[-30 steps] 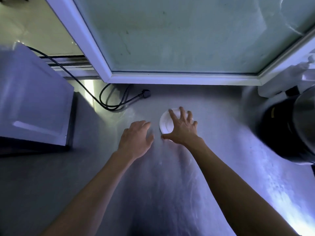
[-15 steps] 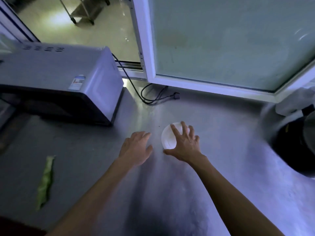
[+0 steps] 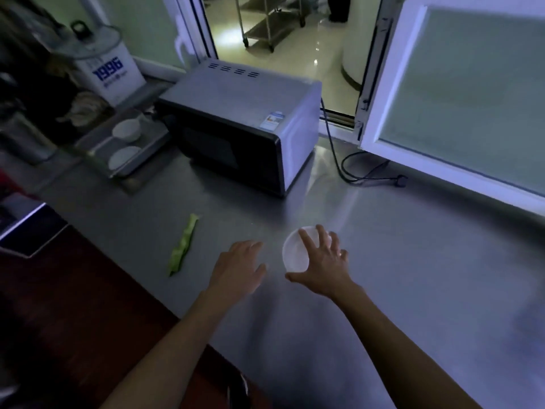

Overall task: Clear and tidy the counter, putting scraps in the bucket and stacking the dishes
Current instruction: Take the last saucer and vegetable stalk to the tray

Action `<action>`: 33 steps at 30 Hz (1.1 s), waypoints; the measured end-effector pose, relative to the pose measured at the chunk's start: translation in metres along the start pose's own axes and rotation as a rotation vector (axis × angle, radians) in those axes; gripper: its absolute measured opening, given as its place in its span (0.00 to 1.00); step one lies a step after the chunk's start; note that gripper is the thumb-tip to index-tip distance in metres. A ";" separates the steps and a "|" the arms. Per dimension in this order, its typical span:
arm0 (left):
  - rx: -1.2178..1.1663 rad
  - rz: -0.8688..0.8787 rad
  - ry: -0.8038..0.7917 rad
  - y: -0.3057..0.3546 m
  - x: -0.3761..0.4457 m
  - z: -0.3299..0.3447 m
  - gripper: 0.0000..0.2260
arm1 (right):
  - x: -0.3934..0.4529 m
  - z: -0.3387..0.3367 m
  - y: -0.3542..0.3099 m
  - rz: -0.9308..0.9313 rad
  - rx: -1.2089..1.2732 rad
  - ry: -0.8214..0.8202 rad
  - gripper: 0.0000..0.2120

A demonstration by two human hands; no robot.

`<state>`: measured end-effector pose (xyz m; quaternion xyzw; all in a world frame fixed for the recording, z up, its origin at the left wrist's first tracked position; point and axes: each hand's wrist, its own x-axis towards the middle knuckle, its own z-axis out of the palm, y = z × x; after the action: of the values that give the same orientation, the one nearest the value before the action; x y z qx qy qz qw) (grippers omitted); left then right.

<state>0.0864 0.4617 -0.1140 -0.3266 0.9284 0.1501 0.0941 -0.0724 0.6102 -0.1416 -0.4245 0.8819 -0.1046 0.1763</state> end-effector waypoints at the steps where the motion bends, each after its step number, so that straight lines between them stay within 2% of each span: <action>1: -0.010 -0.012 0.011 -0.012 -0.006 -0.002 0.26 | 0.001 0.001 -0.012 -0.017 -0.008 -0.002 0.53; 12: -0.080 -0.047 0.108 -0.148 -0.055 -0.019 0.26 | 0.003 0.030 -0.148 -0.067 -0.085 0.011 0.53; 19: -0.131 -0.037 0.102 -0.221 -0.079 -0.021 0.23 | -0.006 0.063 -0.215 -0.010 -0.149 -0.007 0.54; 26: -0.204 -0.007 0.120 -0.258 -0.076 -0.023 0.17 | -0.002 0.088 -0.245 0.020 -0.159 0.002 0.54; 33: -0.205 0.012 0.093 -0.269 -0.030 -0.009 0.13 | 0.036 0.106 -0.246 0.042 -0.089 0.011 0.54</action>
<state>0.2795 0.2759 -0.1555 -0.3354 0.9135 0.2298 0.0161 0.1249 0.4262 -0.1647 -0.4129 0.8953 -0.0639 0.1544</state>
